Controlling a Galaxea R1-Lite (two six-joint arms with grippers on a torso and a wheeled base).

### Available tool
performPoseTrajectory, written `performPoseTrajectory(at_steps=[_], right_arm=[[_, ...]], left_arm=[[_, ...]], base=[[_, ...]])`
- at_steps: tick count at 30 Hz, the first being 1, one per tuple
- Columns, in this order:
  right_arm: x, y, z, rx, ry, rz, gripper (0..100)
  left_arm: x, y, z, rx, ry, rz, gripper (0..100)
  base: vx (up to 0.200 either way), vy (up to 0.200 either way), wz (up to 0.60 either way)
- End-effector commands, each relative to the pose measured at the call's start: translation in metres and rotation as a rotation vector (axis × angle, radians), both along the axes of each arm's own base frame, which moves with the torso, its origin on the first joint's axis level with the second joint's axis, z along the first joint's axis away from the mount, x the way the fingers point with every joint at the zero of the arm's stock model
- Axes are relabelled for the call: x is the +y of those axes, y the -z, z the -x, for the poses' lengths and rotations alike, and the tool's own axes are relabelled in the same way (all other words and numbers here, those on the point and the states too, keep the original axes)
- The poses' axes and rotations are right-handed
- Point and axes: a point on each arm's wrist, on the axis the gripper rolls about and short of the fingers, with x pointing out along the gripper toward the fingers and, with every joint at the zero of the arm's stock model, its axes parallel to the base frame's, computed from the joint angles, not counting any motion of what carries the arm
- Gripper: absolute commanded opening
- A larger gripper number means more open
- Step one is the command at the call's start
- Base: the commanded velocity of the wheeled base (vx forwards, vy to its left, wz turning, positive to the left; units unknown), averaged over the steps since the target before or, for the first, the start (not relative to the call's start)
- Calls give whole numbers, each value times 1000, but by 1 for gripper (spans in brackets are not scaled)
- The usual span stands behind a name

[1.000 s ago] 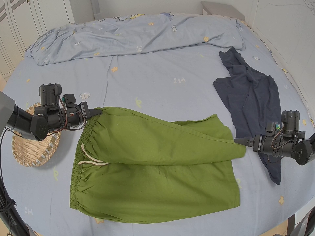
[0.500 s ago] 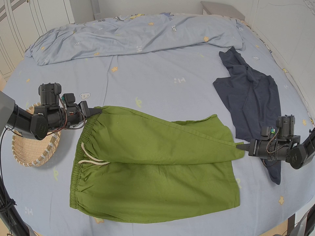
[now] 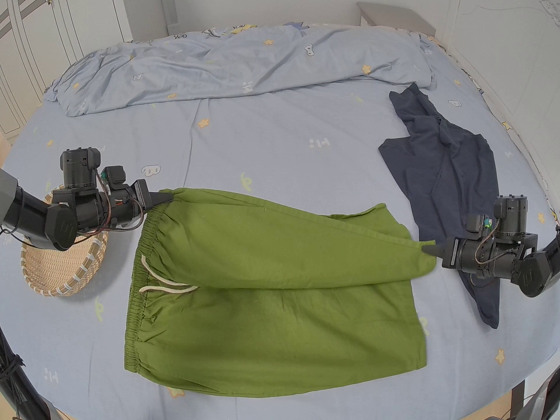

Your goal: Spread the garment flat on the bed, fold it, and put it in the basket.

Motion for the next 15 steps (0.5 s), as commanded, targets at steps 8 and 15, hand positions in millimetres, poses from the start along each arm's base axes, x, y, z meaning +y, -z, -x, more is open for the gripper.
performPoseTrajectory(at_steps=[8,15], right_arm=[[38,-78,-16,-150,-9,47,0],[61,-109,-18,-211,-14,59,0]], left_arm=[[19,-31,21,-83,-97,-19,0],[21,-34,21,-111,-139,-31,0]], base=[[0,0,0],[0,0,0]])
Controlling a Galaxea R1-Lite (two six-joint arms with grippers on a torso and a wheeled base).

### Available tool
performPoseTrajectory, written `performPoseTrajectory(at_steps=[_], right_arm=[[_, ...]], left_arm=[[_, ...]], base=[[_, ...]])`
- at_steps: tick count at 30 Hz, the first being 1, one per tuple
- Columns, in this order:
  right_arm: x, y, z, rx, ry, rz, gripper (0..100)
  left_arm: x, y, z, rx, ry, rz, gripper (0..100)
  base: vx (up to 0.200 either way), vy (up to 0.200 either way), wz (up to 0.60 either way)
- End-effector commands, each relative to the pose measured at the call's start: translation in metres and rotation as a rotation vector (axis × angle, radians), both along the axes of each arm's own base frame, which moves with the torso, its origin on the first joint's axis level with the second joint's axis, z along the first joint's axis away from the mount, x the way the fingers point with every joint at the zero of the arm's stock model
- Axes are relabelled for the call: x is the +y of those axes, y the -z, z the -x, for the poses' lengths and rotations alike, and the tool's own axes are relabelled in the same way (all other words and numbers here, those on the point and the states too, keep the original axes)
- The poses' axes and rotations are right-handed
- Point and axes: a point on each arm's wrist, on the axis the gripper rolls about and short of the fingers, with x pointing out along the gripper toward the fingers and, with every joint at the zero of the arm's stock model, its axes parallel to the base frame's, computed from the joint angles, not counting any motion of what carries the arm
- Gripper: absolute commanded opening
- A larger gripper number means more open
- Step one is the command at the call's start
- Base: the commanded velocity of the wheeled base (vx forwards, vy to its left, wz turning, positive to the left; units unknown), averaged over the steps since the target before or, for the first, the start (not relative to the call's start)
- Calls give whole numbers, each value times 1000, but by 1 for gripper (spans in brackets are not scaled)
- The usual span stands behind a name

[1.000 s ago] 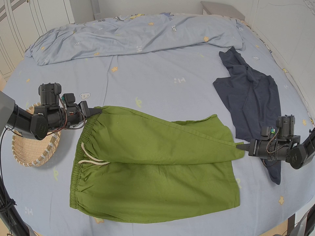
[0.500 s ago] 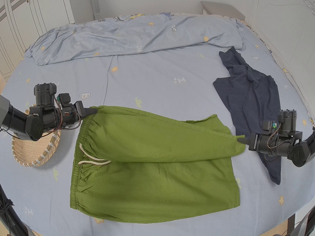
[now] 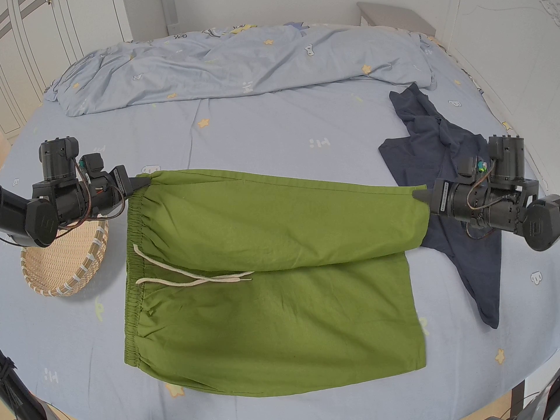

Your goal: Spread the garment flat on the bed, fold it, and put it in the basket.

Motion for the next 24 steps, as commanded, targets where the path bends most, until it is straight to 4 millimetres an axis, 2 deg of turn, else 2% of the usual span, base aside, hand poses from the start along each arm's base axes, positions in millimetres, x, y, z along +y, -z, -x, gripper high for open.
performPoseTrajectory(at_steps=[1,3,5,6,7,8,11,19,24], right_arm=[[21,-38,12,-90,-37,-10,0],[22,-57,27,-134,-56,-22,0],[23,-58,28,-135,-59,-23,0],[29,-80,52,-161,-105,-34,0],[29,-80,52,-161,-105,-34,0],[33,-92,68,-165,-137,-38,0],[36,-106,84,-158,-161,-32,0],[41,-114,106,-184,-162,18,0],[41,-110,108,-169,-166,21,0]], left_arm=[[2,-7,4,-28,-18,-4,0],[2,-7,4,-32,-18,-5,0],[2,-7,4,-32,-18,-5,0],[2,-7,4,-32,-18,-4,0],[2,-7,4,-32,-18,-4,0],[2,-7,6,-30,-18,-4,0],[1,-12,12,-43,-16,-3,0],[1,-9,13,-36,-12,-3,0],[1,-9,13,-33,-17,-4,0]], base=[[0,0,0],[0,0,0],[0,0,0],[0,0,0],[0,0,0],[0,0,0],[0,0,0],[0,0,0],[0,0,0]])
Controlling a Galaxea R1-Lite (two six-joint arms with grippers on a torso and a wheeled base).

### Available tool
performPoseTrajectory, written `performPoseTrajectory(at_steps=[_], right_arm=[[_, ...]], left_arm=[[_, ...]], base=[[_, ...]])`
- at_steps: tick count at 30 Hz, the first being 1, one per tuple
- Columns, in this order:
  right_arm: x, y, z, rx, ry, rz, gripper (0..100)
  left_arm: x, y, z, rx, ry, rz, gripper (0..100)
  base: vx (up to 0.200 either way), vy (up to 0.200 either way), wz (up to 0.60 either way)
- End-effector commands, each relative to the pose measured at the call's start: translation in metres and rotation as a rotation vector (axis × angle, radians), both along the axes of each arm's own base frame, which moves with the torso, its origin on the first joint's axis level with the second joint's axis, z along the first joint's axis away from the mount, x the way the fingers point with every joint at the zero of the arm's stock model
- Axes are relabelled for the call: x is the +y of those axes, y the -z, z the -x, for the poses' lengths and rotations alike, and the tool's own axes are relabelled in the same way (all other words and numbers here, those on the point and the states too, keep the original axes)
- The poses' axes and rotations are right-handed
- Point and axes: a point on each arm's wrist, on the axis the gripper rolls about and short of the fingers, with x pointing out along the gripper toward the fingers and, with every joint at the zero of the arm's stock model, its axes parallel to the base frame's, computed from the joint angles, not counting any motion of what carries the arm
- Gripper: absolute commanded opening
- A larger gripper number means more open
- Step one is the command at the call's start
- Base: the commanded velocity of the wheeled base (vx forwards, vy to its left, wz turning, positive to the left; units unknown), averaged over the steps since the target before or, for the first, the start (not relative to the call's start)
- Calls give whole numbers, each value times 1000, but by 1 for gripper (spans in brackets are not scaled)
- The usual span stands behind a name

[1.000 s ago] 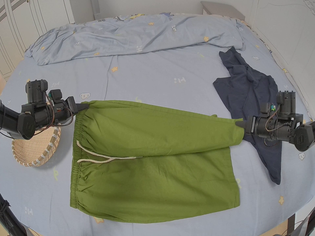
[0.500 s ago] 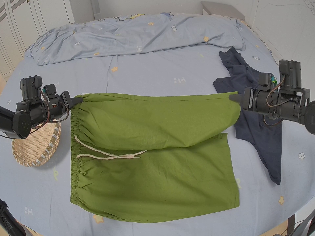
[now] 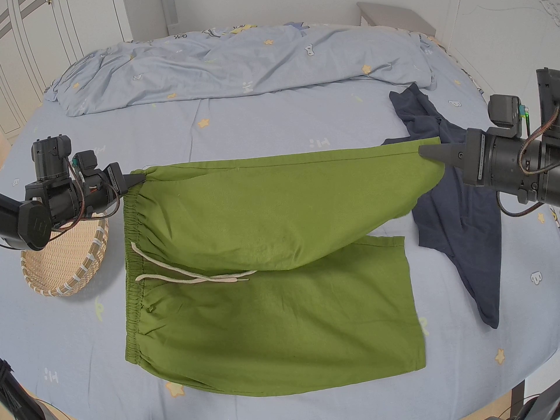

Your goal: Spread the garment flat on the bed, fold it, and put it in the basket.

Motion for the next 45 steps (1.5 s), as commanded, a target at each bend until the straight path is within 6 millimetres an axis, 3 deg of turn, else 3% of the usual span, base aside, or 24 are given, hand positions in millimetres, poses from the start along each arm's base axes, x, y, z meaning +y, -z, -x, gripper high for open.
performPoseTrajectory(at_steps=[1,6,15,27,34,41,45], right_arm=[[-3,1,5,3,3,-4,0],[-4,12,3,39,8,11,0],[2,44,-39,133,54,56,0],[4,42,-97,29,107,49,0],[13,39,-133,-35,112,77,0],[21,44,-154,-61,110,104,0],[28,47,-169,-113,126,115,0]], left_arm=[[0,0,1,2,-4,0,0],[6,4,4,15,-22,-1,0],[8,9,4,-35,-29,-3,0],[12,6,-2,-74,-38,-4,0],[16,16,-15,-102,-44,-9,0],[28,16,-27,-128,-70,-29,0],[32,25,-35,-127,-70,-68,0]], base=[[0,0,0],[0,0,0],[0,0,0],[0,0,0],[0,0,0],[0,0,0],[0,0,0]])
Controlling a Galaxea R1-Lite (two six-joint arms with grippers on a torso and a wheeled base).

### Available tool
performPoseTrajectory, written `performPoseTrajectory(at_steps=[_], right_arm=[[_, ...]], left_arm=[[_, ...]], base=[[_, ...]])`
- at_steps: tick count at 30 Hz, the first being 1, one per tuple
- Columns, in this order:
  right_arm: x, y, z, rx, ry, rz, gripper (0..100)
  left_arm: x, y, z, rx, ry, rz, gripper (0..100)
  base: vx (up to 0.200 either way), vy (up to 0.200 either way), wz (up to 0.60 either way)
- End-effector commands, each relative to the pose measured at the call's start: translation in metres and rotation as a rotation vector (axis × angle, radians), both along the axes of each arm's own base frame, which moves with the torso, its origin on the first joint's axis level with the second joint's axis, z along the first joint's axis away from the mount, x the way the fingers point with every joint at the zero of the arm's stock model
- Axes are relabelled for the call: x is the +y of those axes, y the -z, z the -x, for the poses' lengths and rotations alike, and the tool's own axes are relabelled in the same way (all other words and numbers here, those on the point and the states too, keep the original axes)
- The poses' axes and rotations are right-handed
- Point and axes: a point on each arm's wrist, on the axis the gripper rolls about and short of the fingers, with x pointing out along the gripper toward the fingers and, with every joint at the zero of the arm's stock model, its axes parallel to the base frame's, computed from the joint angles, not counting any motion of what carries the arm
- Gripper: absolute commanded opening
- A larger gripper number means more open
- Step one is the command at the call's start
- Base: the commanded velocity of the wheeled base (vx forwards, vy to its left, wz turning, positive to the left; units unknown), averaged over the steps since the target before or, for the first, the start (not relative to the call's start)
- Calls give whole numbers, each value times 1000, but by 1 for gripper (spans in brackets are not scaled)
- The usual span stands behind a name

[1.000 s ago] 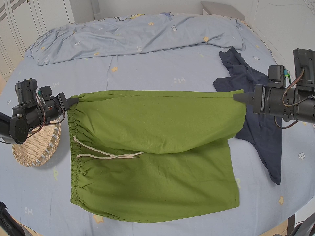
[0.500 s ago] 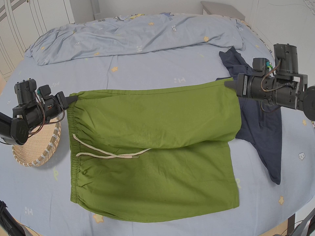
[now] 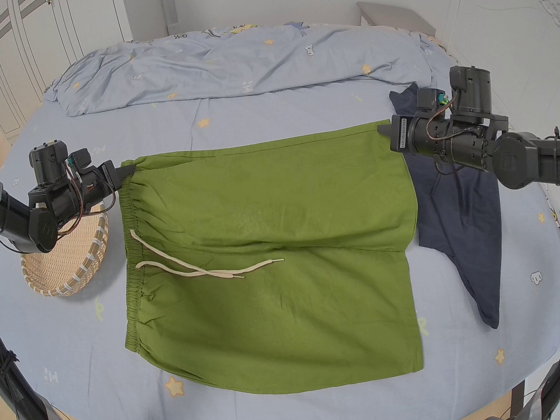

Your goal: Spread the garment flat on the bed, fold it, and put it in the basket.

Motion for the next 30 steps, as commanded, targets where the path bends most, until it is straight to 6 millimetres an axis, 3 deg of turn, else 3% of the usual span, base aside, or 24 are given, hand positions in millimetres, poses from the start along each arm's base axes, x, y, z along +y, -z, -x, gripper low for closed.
performPoseTrajectory(at_steps=[1,13,30], right_arm=[[11,14,-23,-21,24,19,0],[21,4,-45,-99,42,6,0],[25,10,-68,-142,56,-7,0]], left_arm=[[7,14,-12,19,-11,-20,0],[12,18,-16,11,-23,-25,0],[25,21,-24,4,-52,-26,0]], base=[[0,0,0],[0,0,0],[0,0,0]])
